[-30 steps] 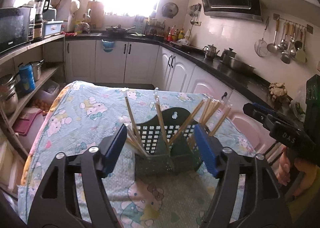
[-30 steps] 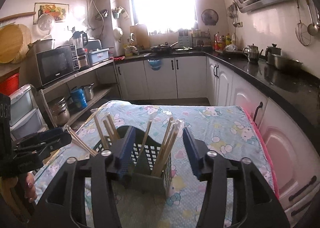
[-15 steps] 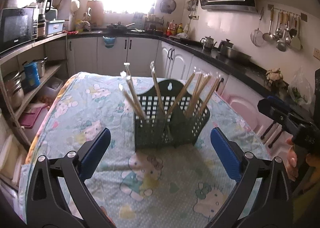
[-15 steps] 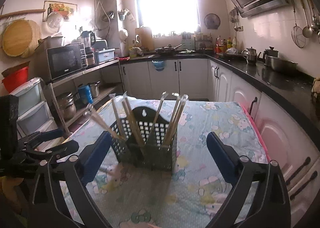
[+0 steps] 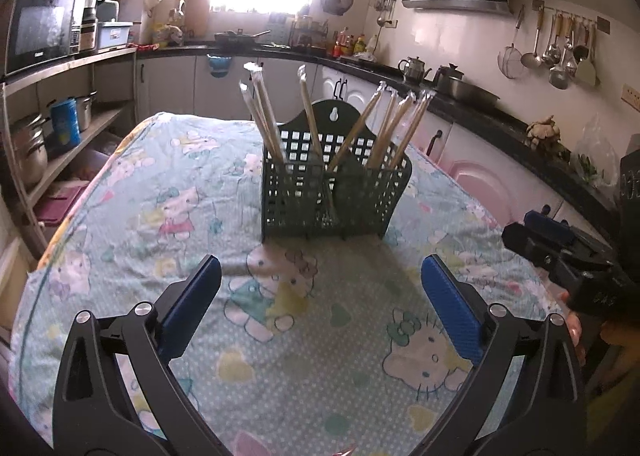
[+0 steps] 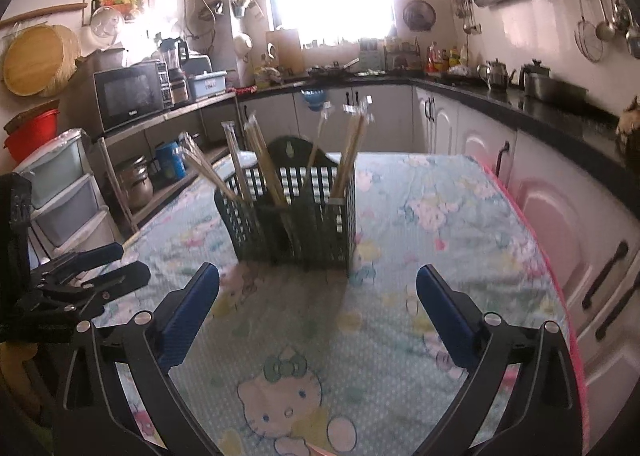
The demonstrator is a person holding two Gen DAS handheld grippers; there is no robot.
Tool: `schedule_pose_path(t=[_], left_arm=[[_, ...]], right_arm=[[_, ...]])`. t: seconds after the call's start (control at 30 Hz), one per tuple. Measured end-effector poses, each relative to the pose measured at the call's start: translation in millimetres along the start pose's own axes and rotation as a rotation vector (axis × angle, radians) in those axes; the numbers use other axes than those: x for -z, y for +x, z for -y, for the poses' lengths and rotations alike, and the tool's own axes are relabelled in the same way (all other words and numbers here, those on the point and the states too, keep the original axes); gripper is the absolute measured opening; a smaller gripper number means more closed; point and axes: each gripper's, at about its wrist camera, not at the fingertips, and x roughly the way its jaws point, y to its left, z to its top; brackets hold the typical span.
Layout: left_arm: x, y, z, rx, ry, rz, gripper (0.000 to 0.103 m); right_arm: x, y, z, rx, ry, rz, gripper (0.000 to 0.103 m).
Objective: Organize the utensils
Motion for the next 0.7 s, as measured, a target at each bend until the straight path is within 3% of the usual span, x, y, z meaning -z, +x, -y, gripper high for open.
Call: schedule_pose_path(t=[0.4,0.7], left_arm=[[30,4,1,-0.031,-0.012,0.062,0.092],[39,3,0,-0.054,0.005,0.133,0.092]], right_arm=[[38,2,-6,0.038,-0.021,0.058,0.096],[51,-9,-9,0.113,-0.032,0.231,0.097]])
